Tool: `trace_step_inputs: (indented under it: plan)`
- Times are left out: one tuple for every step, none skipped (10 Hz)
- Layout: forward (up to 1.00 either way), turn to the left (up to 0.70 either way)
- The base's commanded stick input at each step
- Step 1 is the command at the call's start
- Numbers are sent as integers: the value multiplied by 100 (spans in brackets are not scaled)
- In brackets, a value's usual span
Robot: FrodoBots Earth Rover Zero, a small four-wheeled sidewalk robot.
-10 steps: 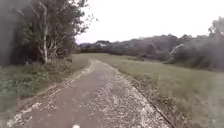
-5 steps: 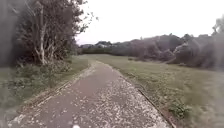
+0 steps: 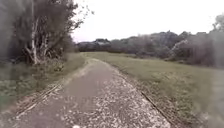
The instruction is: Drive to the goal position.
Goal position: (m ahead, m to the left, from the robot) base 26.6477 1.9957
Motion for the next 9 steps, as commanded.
trace_step_inputs:
  plan:
    - [70,0]
    - [70,0]
    - [70,0]
    - [70,0]
    - [70,0]
    - [70,0]
    - [70,0]
    - [70,0]
    - [70,0]
